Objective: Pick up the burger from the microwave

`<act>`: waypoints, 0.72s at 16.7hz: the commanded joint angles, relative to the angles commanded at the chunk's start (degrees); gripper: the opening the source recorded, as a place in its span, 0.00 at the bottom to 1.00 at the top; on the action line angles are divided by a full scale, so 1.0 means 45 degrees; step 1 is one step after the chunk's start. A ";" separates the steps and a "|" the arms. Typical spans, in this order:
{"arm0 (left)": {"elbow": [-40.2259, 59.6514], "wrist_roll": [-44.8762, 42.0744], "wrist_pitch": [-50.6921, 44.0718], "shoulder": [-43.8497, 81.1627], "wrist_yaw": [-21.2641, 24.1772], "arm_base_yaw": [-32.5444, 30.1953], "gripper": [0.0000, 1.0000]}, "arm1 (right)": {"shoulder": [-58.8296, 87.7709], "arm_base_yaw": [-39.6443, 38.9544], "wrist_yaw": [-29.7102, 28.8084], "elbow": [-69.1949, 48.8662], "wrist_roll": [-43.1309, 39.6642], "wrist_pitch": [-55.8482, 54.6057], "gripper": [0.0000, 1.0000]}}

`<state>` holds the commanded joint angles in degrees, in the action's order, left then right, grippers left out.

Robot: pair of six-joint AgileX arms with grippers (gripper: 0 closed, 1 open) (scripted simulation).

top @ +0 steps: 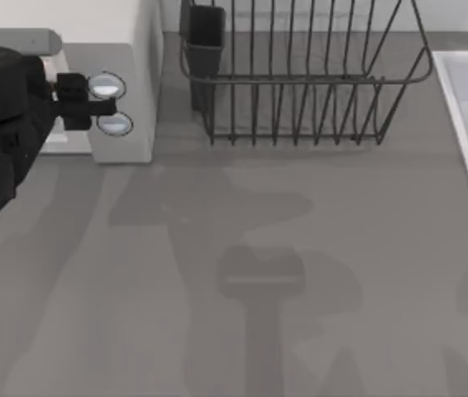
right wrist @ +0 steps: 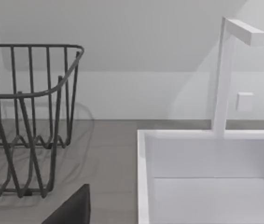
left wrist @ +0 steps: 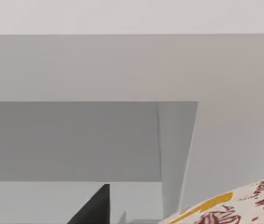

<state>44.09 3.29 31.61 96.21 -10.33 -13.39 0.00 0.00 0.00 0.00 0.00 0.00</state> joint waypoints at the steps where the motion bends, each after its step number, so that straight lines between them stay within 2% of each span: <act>1: -0.0015 0.0250 -0.0487 -0.0455 -0.0724 -0.0745 0.00 | 0.0000 0.0000 0.0000 0.0000 0.0000 0.0000 1.00; 3: -0.0061 0.0664 -0.1310 -0.1248 -0.1817 -0.1842 0.00 | 0.0000 0.0000 0.0000 0.0000 0.0000 0.0000 1.00; 5: -0.0103 0.0902 -0.1795 -0.1735 -0.2367 -0.2393 0.00 | 0.0000 0.0000 0.0000 0.0000 0.0000 0.0000 1.00; 12: -0.0205 0.0889 -0.1354 -0.1269 -0.2451 -0.2410 0.00 | 0.0000 0.0000 0.0000 0.0000 0.0000 0.0000 1.00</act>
<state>43.16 7.28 25.52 90.51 -21.36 -24.24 0.00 0.00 0.00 0.00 0.00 0.00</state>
